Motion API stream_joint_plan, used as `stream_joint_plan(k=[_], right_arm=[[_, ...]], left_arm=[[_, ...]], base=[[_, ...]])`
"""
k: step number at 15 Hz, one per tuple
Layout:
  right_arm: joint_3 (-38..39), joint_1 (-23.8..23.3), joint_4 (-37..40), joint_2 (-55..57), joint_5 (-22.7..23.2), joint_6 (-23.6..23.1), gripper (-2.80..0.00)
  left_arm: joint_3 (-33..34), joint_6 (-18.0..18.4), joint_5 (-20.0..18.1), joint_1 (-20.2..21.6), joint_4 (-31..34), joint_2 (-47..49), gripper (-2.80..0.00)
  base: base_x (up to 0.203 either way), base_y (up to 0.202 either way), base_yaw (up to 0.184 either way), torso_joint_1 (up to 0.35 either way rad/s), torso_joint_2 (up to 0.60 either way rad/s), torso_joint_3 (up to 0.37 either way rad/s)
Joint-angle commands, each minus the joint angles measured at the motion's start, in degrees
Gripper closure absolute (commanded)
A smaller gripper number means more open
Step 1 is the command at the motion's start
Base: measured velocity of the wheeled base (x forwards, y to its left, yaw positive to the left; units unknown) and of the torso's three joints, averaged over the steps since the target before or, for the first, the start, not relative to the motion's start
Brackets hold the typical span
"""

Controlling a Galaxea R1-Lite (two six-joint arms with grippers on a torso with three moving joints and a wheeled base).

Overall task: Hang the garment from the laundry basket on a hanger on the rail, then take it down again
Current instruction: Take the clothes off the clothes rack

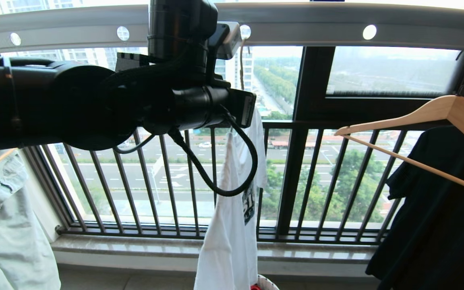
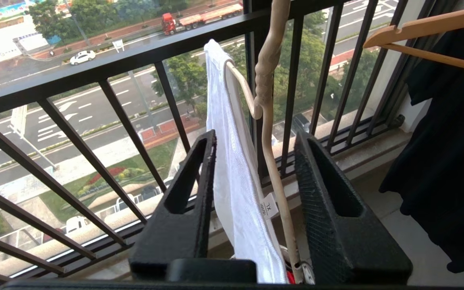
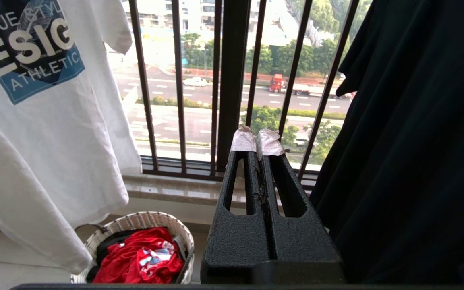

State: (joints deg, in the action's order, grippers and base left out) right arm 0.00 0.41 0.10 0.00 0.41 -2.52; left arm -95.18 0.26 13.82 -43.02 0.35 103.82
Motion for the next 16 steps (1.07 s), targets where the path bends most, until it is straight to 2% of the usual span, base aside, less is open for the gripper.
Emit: stream_joint_plan(k=[1, 4, 8, 16], right_arm=[[0.0, 0.02, -0.01, 0.03, 0.02, -0.03, 0.0], [0.0, 0.02, -0.01, 0.08, 0.02, -0.03, 0.0], [0.09, 0.02, -0.01, 0.08, 0.02, -0.03, 0.0], [0.0, 0.02, -0.01, 0.0, 0.02, -0.03, 0.0]], left_arm=[[0.08, -0.06, 0.06, 0.04, -0.35, 0.34, 0.0], [2.3, -0.88, -0.11, 0.04, -0.43, -1.72, 0.0], [3.87, -5.09, -0.01, 0.3, -0.44, -3.11, 0.0], [6.06, -7.94, -0.11, 0.25, -0.44, -8.07, 0.0]], base=[[0.0, 0.0, 0.0, 0.0, 0.0, 0.0], [0.0, 0.0, 0.0, 0.0, 0.0, 0.0], [0.0, 0.0, 0.0, 0.0, 0.0, 0.0], [0.0, 0.0, 0.0, 0.0, 0.0, 0.0]])
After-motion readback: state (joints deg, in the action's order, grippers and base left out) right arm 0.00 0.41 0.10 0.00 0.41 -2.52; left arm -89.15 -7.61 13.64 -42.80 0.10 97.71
